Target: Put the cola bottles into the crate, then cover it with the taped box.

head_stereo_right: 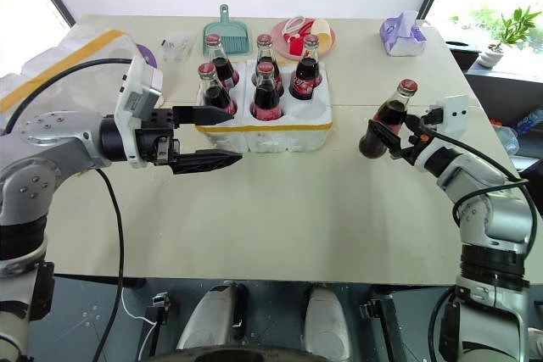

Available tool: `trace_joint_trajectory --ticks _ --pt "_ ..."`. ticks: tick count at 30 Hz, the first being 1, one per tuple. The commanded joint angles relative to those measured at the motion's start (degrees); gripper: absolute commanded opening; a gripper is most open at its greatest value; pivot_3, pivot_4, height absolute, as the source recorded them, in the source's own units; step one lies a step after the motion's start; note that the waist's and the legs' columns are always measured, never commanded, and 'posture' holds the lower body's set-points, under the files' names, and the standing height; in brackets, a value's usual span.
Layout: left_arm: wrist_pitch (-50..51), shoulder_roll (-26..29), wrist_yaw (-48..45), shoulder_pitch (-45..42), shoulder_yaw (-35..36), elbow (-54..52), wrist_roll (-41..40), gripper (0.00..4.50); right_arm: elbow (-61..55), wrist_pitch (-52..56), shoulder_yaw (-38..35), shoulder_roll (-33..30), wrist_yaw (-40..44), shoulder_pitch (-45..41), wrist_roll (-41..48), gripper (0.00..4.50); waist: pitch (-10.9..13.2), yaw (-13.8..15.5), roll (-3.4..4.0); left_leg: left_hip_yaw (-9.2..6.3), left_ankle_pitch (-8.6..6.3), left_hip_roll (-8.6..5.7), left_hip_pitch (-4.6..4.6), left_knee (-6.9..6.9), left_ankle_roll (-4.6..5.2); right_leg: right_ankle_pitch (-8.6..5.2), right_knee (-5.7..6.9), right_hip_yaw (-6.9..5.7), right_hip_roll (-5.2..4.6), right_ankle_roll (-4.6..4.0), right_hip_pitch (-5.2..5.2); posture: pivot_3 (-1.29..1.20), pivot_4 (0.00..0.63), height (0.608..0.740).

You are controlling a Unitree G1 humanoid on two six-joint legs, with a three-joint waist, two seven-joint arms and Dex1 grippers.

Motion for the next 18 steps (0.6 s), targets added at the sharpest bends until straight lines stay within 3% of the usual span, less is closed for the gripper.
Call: trace_joint_trajectory --ticks 1,3,6,8,14,18 --pt "-1.3 -0.4 0.0 -1.6 0.6 -0.5 -0.3 4.41 2.5 -2.2 0.0 -0.2 1.2 -2.5 -0.4 4.5 0.0 0.1 0.0 0.0 0.0 0.0 0.0 0.0 0.0 0.0 0.0 0.0 0.0 0.0 0.0 0.0 0.15 0.736" --pt "-1.2 -0.5 0.0 -1.7 0.6 -0.5 -0.3 4.41 3.3 -3.0 0.5 -0.1 1.9 -3.1 -0.5 4.5 0.0 0.1 0.0 0.0 0.0 0.0 -0.01 0.0 0.0 0.0 0.0 0.0 0.0 0.0 0.01 0.0 0.15 0.736" --pt "-1.5 -0.4 -0.1 -1.6 0.5 -0.4 0.4 4.5 3.0 -3.0 0.5 0.1 2.1 -3.9 0.2 3.66 0.0 0.1 0.0 0.0 0.0 0.0 -0.01 0.0 0.0 0.0 0.0 0.0 0.0 0.0 0.0 0.0 0.15 0.736" --pt "-1.7 -0.4 0.0 -1.5 0.6 -0.4 0.5 4.5 1.3 -2.3 -0.2 -0.1 1.8 -4.4 1.2 2.82 0.0 0.0 0.0 0.0 0.0 0.0 -0.01 0.0 0.0 0.0 0.0 0.0 0.0 0.0 -0.01 0.0 0.15 0.736" --pt "-2.0 0.1 0.1 -0.8 1.5 -0.1 1.1 4.5 -6.0 2.0 -3.7 -1.1 2.6 -11.0 10.0 2.82 0.2 -0.4 0.3 0.03 0.0 0.01 -0.07 -0.06 0.0 0.0 0.02 0.04 0.02 0.0 -0.14 0.0 0.15 0.736" --pt "-2.2 0.4 0.3 -0.8 1.8 0.1 1.1 4.5 -8.3 4.8 -1.1 0.3 2.2 -17.1 12.6 2.82 0.2 -1.2 0.37 0.11 0.01 0.05 -0.39 -0.06 0.0 0.01 0.12 0.14 0.07 0.0 -0.57 0.0 0.15 0.736"
